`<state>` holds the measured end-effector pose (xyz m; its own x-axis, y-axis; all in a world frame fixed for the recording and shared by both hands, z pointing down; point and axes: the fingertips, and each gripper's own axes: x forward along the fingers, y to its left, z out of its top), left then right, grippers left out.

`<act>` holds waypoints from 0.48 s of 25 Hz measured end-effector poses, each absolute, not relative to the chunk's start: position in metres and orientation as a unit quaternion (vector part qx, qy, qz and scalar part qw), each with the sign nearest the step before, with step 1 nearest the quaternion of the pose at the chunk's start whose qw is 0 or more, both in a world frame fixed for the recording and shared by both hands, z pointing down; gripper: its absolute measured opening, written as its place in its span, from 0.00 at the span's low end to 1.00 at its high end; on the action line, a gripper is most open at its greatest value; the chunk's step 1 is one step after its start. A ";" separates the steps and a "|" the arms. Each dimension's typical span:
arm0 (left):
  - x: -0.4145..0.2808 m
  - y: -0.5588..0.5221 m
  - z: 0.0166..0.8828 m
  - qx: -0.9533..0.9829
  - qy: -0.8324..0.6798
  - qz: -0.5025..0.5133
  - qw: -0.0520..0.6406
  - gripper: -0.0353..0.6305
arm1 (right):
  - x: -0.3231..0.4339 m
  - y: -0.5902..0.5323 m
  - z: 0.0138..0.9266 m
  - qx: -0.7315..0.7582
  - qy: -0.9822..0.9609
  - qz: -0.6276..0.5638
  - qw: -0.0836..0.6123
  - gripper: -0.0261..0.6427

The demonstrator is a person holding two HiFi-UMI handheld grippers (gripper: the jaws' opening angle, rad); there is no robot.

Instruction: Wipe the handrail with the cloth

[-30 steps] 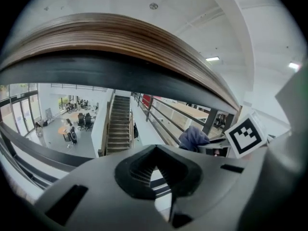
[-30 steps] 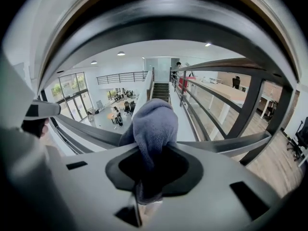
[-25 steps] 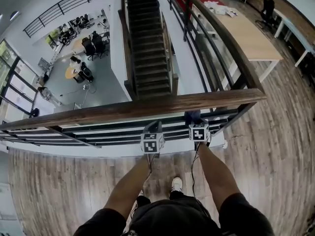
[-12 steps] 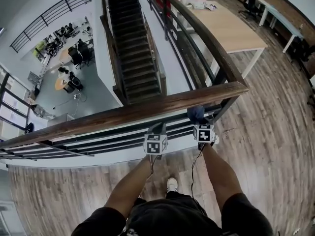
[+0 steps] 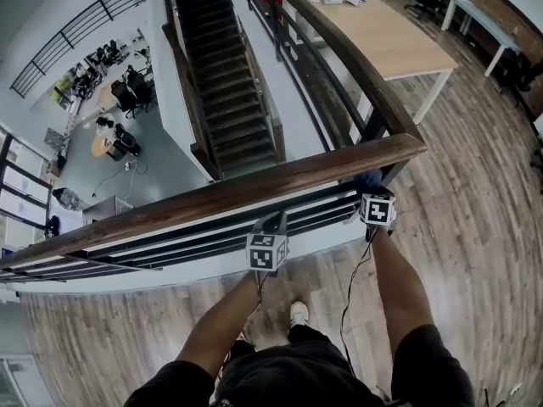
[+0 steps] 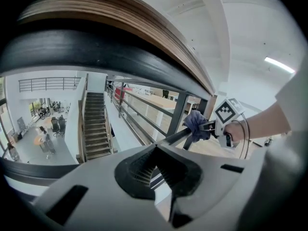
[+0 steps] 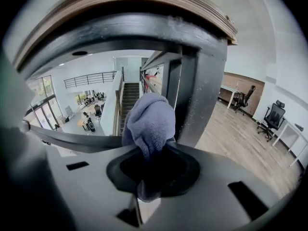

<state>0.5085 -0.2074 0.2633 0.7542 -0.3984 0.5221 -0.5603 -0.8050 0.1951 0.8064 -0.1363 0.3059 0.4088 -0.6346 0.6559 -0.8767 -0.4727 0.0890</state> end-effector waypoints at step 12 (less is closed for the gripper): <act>0.352 -0.235 0.292 0.917 -0.316 0.159 0.183 0.06 | 0.572 -0.150 0.291 0.784 -0.582 0.198 0.090 0.12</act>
